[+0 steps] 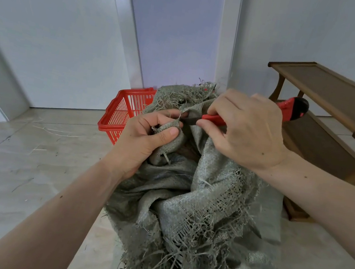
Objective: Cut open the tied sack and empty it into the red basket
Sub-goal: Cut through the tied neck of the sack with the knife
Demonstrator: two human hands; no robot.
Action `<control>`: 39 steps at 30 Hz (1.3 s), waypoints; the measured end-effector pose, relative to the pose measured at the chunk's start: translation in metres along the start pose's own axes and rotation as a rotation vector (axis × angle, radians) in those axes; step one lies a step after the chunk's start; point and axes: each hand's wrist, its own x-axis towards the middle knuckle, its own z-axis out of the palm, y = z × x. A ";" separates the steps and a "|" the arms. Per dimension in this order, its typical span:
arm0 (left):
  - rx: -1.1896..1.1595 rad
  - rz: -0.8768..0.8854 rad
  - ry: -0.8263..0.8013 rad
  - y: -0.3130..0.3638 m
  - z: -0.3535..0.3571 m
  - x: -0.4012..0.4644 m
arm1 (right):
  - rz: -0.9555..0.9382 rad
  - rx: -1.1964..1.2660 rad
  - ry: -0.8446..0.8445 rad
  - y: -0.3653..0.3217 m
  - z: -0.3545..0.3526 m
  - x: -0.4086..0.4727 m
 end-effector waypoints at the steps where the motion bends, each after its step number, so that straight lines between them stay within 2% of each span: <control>1: -0.007 0.001 0.003 0.000 0.001 0.000 | -0.001 0.002 0.004 -0.001 0.001 0.000; 10: 0.018 0.017 0.009 0.002 0.004 0.000 | -0.004 -0.013 0.038 -0.008 0.005 0.001; 26: 0.131 0.040 0.146 0.003 0.012 -0.001 | 0.042 0.007 0.046 -0.012 0.011 -0.003; 31: -0.009 0.054 0.149 0.003 0.014 -0.002 | 0.050 0.012 0.044 -0.013 0.010 -0.002; 39: -0.076 0.010 0.089 0.009 0.015 -0.003 | 0.035 -0.011 -0.019 -0.016 0.009 -0.005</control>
